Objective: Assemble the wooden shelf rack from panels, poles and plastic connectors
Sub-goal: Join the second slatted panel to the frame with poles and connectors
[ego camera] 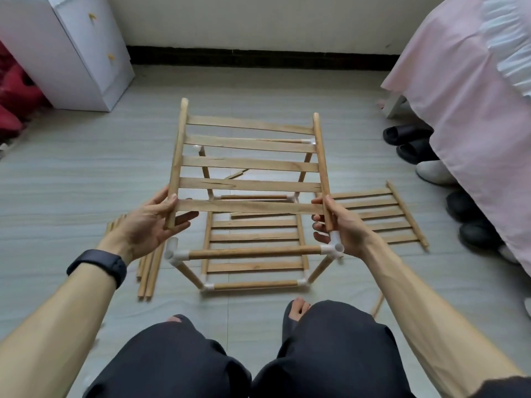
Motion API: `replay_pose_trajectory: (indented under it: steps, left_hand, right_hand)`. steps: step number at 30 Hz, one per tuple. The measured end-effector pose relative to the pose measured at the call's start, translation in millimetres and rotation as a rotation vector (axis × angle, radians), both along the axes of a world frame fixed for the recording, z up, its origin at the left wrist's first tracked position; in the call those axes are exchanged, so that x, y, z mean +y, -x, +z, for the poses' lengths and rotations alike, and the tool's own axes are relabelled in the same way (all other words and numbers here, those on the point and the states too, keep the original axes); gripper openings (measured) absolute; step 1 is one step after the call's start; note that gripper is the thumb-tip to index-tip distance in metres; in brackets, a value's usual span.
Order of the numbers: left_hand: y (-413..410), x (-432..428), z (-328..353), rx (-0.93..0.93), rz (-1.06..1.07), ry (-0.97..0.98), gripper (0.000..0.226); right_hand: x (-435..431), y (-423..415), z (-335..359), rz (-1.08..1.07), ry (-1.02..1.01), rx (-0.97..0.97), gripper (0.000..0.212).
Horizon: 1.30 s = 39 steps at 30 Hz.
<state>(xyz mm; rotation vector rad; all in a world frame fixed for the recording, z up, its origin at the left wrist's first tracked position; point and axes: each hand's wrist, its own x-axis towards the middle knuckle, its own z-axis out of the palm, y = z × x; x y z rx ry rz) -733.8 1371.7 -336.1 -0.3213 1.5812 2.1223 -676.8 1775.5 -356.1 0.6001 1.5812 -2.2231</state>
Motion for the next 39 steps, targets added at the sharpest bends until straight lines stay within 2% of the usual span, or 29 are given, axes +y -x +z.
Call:
replay_pose_trajectory:
  steps: [5, 10, 13, 16, 20, 28, 32, 35, 39]
  left_hand:
    - [-1.4, 0.2, -8.3, 0.020, -0.017, 0.007, 0.043]
    - [-7.2, 6.4, -12.6, 0.043, -0.091, 0.158, 0.054]
    - [-17.7, 10.8, -21.1, -0.025, -0.032, 0.110, 0.043]
    - [-21.8, 12.3, -26.3, -0.060, 0.020, 0.060, 0.027]
    - [-17.7, 13.1, -26.9, -0.040, 0.055, 0.041, 0.040]
    - [-19.7, 11.5, -33.7, -0.067, 0.108, -0.012, 0.043]
    - [-22.9, 14.7, -26.2, -0.051, 0.112, 0.001, 0.040]
    - [-22.5, 17.7, -22.6, -0.040, 0.162, 0.085, 0.035]
    - [-28.1, 21.1, -30.6, 0.004, 0.129, 0.359, 0.045]
  right_hand:
    - [-3.2, -2.6, -9.4, -0.074, -0.012, 0.017, 0.038]
    - [-11.8, -6.7, -17.1, -0.193, -0.119, 0.049, 0.038]
    - [-15.3, -12.1, -23.8, -0.248, -0.192, 0.069, 0.037]
    - [-16.8, -15.9, -24.9, -0.240, -0.259, 0.107, 0.039]
    - [-18.0, -13.8, -22.4, -0.218, -0.307, 0.161, 0.042]
    - [-19.1, -16.4, -19.9, -0.178, -0.298, 0.122, 0.037]
    - [-18.0, -13.8, -23.0, -0.174, -0.471, 0.141, 0.037]
    - [-18.8, -9.2, -26.3, -0.112, -0.636, 0.154, 0.034]
    - [-21.9, -6.5, -27.5, -0.103, -0.825, 0.164, 0.041]
